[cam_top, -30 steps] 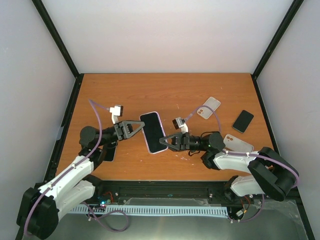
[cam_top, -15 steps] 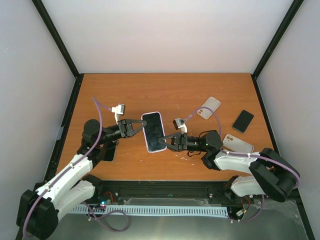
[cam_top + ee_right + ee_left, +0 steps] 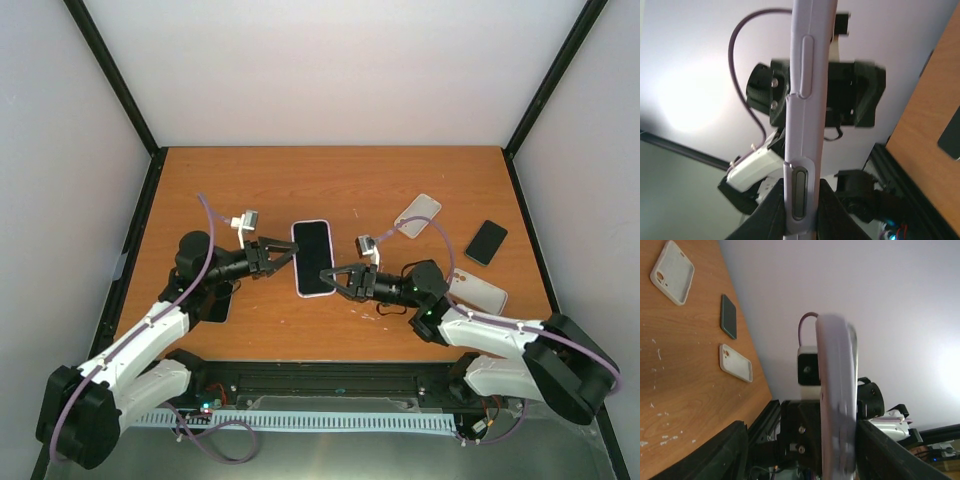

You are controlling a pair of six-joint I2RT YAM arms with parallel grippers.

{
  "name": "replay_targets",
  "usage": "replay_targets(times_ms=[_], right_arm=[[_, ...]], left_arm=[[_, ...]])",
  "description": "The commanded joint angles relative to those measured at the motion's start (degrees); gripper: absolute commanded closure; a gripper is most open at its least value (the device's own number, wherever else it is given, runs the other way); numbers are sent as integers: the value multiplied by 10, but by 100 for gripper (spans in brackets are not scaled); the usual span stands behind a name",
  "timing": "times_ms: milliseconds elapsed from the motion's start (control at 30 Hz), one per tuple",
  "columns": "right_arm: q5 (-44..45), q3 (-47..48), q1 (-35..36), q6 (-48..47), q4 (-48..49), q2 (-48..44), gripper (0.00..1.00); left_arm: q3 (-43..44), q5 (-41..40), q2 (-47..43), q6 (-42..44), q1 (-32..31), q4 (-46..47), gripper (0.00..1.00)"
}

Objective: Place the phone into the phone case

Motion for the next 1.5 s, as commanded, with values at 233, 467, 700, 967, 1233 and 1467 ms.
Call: replay_targets(times_ms=[233, 467, 700, 967, 1233, 1467], right_arm=[[136, 64, 3, -104, -146, -76, 88], [143, 69, 4, -95, -141, -52, 89], [142, 75, 4, -91, -141, -33, 88], [149, 64, 4, -95, -169, -30, 85], [145, 65, 4, -136, -223, -47, 88], [87, 56, 4, -206, -267, -95, 88]], left_arm=[[-19, 92, 9, -6, 1, 50, 33], [-6, 117, 31, 7, -3, 61, 37], [15, 110, 46, 46, -3, 11, 65], [52, 93, 66, 103, -3, -89, 100], [61, 86, 69, 107, -3, -94, 85], [74, 64, 39, 143, -3, -89, 40]])
